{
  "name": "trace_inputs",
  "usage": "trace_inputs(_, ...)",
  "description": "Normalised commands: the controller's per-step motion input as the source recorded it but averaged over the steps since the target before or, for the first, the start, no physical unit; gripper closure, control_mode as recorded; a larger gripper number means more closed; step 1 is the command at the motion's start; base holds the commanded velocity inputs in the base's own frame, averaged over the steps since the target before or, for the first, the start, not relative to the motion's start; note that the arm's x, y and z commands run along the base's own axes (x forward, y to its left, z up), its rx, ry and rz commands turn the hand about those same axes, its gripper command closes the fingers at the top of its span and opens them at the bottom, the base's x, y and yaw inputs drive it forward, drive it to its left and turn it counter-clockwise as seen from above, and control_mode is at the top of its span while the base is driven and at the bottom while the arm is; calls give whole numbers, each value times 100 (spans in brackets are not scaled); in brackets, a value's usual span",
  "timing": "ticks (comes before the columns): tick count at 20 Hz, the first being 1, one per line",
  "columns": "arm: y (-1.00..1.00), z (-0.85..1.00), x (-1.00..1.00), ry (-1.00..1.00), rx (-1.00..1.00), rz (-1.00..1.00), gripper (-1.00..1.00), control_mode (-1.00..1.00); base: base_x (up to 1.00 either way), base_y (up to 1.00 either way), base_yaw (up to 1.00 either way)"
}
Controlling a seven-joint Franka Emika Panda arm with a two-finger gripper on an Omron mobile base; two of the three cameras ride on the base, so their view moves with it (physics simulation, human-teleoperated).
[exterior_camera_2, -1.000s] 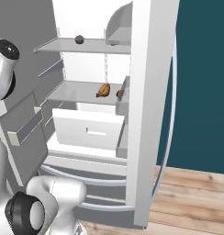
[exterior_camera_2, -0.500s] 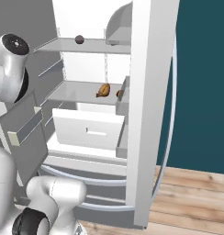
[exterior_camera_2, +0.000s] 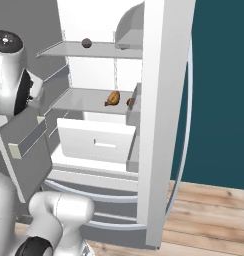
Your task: Gather the eggplant and broccoli from the fridge and place them on a tray on the dining counter. Then gather the chicken drumsticks from the fridge and place them on the other tray.
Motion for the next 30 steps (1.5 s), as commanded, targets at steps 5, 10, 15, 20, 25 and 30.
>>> trace_inputs(5,-50,-46,-4,-3,-18,-9,-100,-100,0,0,0)
trace_inputs(10,-28,-52,-2,3,-14,-2,-100,-100,0,0,0)
trace_inputs(15,-28,-56,0,1,-10,0,-100,-100,0,0,0)
trace_inputs(20,-34,-59,-2,0,-13,-3,-100,-100,0,0,0)
trace_inputs(25,-23,-29,-24,0,-10,-7,-100,-100,0,0,0)
trace_inputs(30,-12,-5,-17,0,-4,-4,-100,-100,0,0,0)
